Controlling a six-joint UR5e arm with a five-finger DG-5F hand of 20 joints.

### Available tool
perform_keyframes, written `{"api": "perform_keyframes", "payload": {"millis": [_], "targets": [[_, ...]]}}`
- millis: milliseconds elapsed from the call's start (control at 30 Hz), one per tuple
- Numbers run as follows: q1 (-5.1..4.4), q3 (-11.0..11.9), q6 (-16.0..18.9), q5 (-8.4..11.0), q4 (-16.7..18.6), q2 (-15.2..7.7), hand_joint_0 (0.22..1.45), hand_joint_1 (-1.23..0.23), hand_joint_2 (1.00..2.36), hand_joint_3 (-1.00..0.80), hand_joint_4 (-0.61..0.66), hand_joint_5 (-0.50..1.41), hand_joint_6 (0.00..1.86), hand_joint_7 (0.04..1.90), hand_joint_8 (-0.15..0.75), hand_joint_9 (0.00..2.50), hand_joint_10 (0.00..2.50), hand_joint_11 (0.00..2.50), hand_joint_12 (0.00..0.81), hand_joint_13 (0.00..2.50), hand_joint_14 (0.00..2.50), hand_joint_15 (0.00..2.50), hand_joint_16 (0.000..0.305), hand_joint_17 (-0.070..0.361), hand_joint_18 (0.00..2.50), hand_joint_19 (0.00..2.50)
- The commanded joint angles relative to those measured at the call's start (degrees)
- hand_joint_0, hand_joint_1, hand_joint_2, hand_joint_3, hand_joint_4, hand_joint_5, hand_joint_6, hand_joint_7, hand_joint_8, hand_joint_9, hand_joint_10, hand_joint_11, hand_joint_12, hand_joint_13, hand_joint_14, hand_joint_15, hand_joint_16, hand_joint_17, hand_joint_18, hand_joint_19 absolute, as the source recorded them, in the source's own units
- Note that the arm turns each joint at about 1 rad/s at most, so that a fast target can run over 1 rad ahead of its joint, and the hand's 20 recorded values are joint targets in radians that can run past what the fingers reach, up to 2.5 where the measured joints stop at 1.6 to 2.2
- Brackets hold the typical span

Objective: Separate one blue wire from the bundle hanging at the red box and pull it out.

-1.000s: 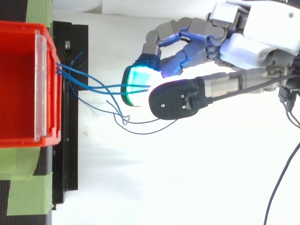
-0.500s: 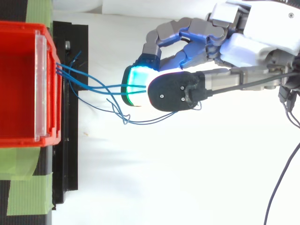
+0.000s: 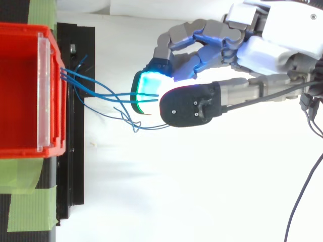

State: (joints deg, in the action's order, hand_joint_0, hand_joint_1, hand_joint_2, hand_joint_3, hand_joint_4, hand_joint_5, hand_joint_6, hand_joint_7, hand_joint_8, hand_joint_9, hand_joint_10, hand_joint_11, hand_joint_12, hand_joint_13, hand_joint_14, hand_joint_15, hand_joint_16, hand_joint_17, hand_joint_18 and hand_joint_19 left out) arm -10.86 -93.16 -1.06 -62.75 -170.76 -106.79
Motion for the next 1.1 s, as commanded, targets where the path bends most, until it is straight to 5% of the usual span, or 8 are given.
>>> {"api": "perform_keyframes", "payload": {"millis": [0,433,733,1067], "targets": [[0.05,0.00,0.00,0.00,0.08,0.00,0.68,-0.90,1.03,-0.16,0.11,-0.26,0.86,1.21,0.288,0.36,0.02,1.43,0.324,0.36,0.02,1.43,0.035,0.079,0.17,0.45],[-0.04,0.00,0.09,0.00,-0.10,0.00,0.68,-0.90,1.02,-0.32,0.12,-0.26,0.86,1.20,0.291,0.34,0.02,1.43,0.315,0.35,0.02,1.42,0.035,0.079,0.16,0.47],[-0.04,0.00,0.09,0.00,-0.27,0.00,0.56,-0.70,1.01,-0.40,0.18,-0.25,0.84,1.19,0.327,0.44,0.02,1.39,0.335,0.44,0.02,1.45,0.039,0.087,0.24,0.57],[-0.04,0.00,0.09,0.00,-0.27,0.00,0.55,-0.66,1.01,-0.41,0.20,-0.24,0.84,1.18,0.336,0.50,0.02,1.39,0.348,0.49,0.02,1.44,0.042,0.095,0.30,0.61]]}}
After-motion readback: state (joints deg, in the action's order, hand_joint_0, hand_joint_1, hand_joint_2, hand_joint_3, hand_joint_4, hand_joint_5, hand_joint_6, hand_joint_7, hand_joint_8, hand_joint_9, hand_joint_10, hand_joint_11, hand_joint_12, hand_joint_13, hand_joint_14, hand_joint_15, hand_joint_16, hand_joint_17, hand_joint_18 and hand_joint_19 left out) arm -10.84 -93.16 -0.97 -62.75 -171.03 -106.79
